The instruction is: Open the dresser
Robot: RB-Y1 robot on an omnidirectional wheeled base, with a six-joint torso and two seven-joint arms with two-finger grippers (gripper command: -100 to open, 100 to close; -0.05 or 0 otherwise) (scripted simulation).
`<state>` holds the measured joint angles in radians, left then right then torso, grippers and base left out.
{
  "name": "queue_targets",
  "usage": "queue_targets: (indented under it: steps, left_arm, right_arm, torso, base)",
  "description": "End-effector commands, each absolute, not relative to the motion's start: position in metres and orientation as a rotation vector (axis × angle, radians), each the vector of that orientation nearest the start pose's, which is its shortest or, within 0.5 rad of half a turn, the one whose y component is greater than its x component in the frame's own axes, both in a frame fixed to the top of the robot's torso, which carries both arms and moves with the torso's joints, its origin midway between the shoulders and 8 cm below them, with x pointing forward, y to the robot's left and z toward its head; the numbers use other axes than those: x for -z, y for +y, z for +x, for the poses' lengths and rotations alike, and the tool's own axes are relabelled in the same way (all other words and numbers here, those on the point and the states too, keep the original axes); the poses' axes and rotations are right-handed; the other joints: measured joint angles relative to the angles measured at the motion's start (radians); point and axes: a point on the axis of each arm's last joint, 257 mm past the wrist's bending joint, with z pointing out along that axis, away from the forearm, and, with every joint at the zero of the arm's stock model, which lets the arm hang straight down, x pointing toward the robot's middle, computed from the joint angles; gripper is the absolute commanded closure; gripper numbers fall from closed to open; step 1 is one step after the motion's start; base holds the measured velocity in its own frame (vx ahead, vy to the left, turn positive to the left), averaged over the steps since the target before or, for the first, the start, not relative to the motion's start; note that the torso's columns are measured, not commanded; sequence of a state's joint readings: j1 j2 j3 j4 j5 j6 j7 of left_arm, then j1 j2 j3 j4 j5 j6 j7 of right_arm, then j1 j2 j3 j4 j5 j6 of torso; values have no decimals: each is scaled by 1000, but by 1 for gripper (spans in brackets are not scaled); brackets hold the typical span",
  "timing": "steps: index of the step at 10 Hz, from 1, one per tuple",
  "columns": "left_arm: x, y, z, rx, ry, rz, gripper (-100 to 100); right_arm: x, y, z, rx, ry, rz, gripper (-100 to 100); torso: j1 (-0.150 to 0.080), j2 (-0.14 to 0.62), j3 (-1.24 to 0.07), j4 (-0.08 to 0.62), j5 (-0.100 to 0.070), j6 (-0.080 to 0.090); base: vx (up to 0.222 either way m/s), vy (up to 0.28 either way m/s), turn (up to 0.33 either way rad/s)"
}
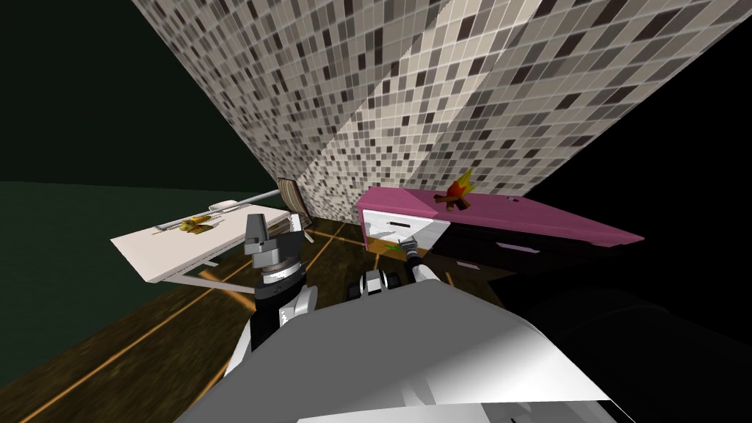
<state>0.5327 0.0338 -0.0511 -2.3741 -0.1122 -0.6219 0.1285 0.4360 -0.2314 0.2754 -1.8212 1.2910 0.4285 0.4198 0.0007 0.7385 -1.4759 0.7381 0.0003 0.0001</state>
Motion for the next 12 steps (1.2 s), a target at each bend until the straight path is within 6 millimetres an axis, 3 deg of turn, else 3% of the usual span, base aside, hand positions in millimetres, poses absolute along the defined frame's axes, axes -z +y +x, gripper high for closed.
queue_targets:
  steps: [1,2,4,7,12]
  left_arm:
    - [-73,238,303,1440,557,-462,0]
    - [-73,238,303,1440,557,-462,0]
    - [-73,238,303,1440,557,-462,0]
    - [-73,238,303,1440,557,-462,0]
    - [-73,238,303,1440,557,-462,0]
  right_arm:
    - [334,-310,386,589,1855,-164,-100]
    - [345,-312,381,646,1874,-200,-100]
    - [340,-317,381,691,1856,-216,-100]
    - [352,-326,370,854,1864,-295,-100]
    - [351,-333,361,1041,1826,-397,-100]
  torso:
    - [0,0,0,0,0,0]
    - [-1,1,0,0,0,0]
    - [-1,0,0,0,0,0]
    - [0,-1,0,0,0,0]
    - [-1,-1,0,0,0,0]
  base:
    - [56,13,30]
    - [67,7,49]
    - [47,3,17]
    - [59,9,46]
    - [54,8,31]
